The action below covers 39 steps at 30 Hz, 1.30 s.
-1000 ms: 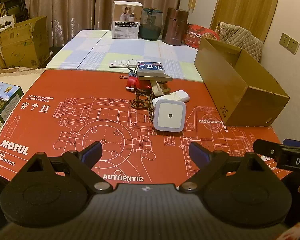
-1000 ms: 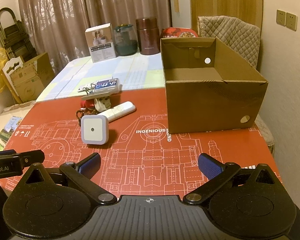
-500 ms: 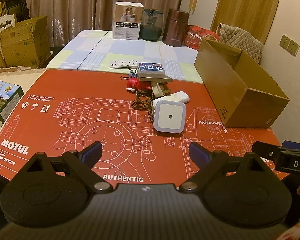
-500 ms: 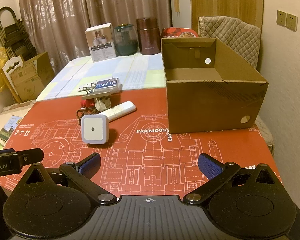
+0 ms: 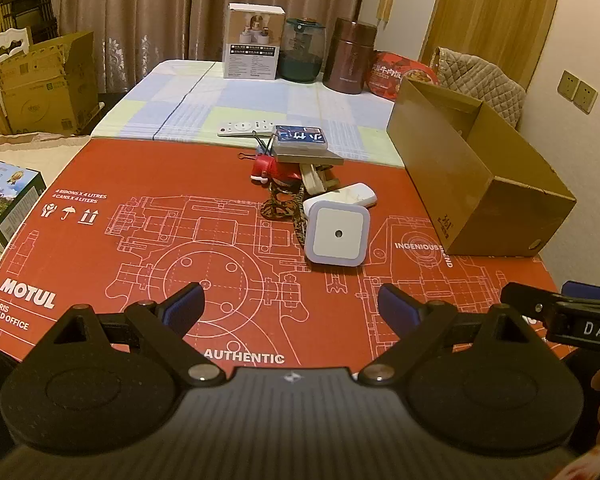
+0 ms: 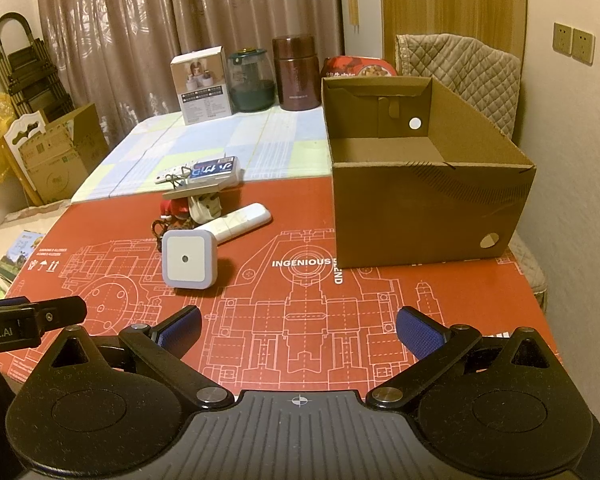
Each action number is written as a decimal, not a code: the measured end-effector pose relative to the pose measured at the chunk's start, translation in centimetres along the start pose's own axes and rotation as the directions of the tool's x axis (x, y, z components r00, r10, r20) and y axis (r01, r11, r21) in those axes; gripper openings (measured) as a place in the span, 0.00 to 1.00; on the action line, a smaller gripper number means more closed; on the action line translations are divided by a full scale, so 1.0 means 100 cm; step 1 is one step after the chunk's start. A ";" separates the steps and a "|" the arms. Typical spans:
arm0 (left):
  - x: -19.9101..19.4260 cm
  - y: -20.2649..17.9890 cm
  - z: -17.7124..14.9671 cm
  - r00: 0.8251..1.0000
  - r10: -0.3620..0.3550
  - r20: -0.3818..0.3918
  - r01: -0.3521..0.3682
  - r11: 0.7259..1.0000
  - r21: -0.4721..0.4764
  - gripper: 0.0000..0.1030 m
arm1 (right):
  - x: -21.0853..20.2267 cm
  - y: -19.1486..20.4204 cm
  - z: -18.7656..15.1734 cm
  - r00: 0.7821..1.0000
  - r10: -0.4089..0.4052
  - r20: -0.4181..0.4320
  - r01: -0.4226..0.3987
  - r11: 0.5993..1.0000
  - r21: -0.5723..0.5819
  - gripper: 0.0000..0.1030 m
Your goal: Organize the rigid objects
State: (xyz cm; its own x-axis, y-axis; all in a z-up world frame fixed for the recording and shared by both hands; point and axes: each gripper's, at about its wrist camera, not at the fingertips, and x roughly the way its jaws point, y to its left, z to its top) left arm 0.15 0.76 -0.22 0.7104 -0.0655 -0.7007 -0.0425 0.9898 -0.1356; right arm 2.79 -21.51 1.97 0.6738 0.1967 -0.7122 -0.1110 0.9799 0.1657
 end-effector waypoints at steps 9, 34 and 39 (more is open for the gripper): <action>0.000 0.000 -0.001 1.000 0.000 0.001 0.000 1.000 0.000 0.89 | 0.000 0.000 0.000 1.000 0.000 0.001 0.000 1.000 -0.001 0.98; -0.001 -0.003 -0.002 1.000 -0.015 0.003 0.015 1.000 -0.002 0.89 | 0.001 0.005 0.001 1.000 -0.001 0.001 0.001 1.000 -0.009 0.98; 0.000 -0.001 -0.002 1.000 -0.013 0.002 0.013 1.000 -0.001 0.89 | 0.004 0.007 0.004 1.000 0.003 0.002 -0.003 1.000 -0.013 0.98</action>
State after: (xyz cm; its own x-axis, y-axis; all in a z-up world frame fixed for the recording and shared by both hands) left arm 0.08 0.60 -0.35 0.7125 -0.0781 -0.6973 -0.0342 0.9887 -0.1457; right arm 3.26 -20.76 2.10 0.6750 0.2001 -0.7102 -0.1229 0.9796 0.1592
